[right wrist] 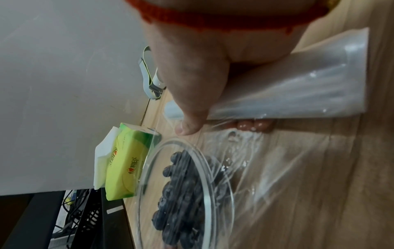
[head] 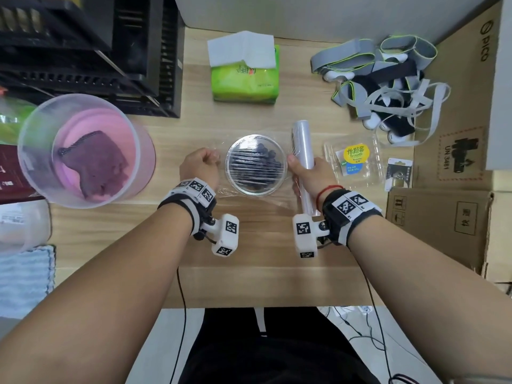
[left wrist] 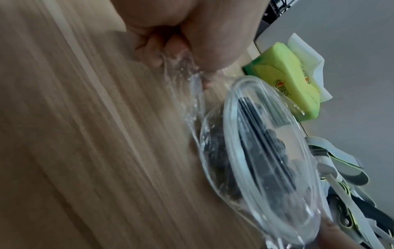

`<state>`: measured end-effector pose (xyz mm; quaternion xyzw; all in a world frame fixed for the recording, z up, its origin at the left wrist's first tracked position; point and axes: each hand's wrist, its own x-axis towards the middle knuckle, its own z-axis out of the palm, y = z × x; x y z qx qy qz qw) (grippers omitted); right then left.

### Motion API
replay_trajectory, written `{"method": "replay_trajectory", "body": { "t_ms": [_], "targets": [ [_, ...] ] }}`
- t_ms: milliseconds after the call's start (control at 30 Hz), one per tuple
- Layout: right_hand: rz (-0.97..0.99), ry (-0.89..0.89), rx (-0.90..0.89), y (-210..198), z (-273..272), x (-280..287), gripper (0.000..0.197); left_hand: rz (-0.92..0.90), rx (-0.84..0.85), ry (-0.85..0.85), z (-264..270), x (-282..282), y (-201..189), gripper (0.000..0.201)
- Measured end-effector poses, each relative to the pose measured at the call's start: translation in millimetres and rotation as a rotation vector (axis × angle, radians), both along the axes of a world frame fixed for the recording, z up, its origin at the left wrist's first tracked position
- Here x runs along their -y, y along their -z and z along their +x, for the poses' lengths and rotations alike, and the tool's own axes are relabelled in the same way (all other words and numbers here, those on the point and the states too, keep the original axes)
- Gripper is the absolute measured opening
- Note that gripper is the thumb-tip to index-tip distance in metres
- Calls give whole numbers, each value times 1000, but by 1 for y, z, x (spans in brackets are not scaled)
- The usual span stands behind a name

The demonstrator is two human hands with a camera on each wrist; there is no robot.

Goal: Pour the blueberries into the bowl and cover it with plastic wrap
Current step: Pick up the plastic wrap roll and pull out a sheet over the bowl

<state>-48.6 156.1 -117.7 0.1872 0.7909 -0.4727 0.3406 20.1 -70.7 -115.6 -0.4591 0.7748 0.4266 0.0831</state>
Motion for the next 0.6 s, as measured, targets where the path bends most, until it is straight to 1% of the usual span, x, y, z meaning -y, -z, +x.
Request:
{"method": "replay_trajectory", "body": {
  "t_ms": [133, 267, 367, 433, 467, 500, 533, 567, 600],
  "targets": [
    [59, 29, -9, 4, 1, 2, 77, -28, 40, 70, -4, 3, -4, 21],
    [135, 19, -39, 10, 0, 2, 72, -23, 58, 48, 2, 16, -3, 20],
    [174, 4, -46, 11, 0, 3, 72, -30, 66, -34, 8, 27, -8, 28],
    [188, -2, -42, 10, 0, 4, 69, -102, -15, -89, 5, 27, -19, 33],
    [195, -5, -40, 9, 0, 4, 67, -164, -94, -74, 1, 23, -28, 35],
    [203, -4, -41, 9, 0, 4, 65, -221, -181, -13, -4, 17, -37, 38],
    [210, -3, -45, 9, 0, 4, 63, -249, -251, 97, -10, 10, -46, 45],
    [216, -3, -48, 9, 0, 4, 63, -235, -288, 250, -16, 2, -54, 56],
    [222, -3, -48, 8, 1, 4, 63, -193, -280, 428, -21, -7, -59, 71]
  ]
}}
